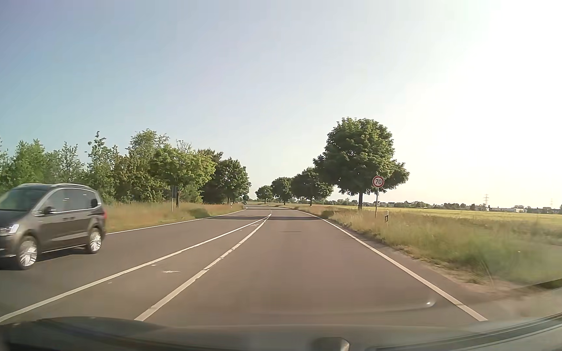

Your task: Follow the waypoints while adhering to traffic rules and regulations

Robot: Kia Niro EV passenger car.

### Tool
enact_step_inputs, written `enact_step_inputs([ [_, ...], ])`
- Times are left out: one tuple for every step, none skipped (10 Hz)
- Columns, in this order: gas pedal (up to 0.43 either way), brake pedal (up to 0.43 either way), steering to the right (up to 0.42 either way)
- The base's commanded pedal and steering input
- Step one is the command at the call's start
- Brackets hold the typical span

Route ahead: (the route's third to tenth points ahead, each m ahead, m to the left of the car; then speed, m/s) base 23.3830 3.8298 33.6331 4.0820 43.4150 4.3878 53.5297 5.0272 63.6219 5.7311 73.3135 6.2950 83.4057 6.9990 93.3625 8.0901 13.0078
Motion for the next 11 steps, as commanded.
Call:
enact_step_inputs([
  [0.197,0.03,-0.007],
  [0.197,0.03,-0.007],
  [0.197,0.03,-0.006],
  [0.197,0.03,-0.007],
  [0.197,0.03,-0.006],
  [0.197,0.03,-0.006],
  [0.197,0.03,-0.006],
  [0.197,0.03,-0.006],
  [0.197,0.03,-0.006],
  [0.197,0.03,-0.006],
  [0.197,0.03,-0.006],
])
